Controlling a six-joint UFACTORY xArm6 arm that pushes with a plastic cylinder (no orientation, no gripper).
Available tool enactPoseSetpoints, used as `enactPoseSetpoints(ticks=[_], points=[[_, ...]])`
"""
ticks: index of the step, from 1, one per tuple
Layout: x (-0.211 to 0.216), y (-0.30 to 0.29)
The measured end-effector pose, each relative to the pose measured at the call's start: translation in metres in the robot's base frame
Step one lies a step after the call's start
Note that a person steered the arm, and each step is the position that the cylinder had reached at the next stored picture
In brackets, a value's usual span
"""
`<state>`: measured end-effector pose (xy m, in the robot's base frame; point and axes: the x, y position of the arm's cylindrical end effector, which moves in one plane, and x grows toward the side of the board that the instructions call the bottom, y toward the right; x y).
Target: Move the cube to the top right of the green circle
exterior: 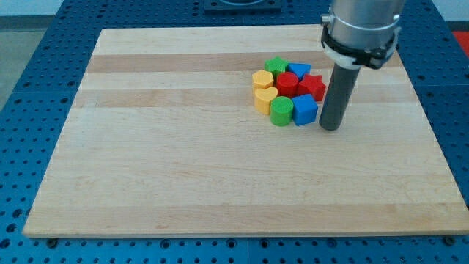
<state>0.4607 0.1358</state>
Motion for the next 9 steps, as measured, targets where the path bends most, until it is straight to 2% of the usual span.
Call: enactPoseSetpoints(ticks=[2,9], points=[[0.005,-0.024],[-0.016,-0.039]])
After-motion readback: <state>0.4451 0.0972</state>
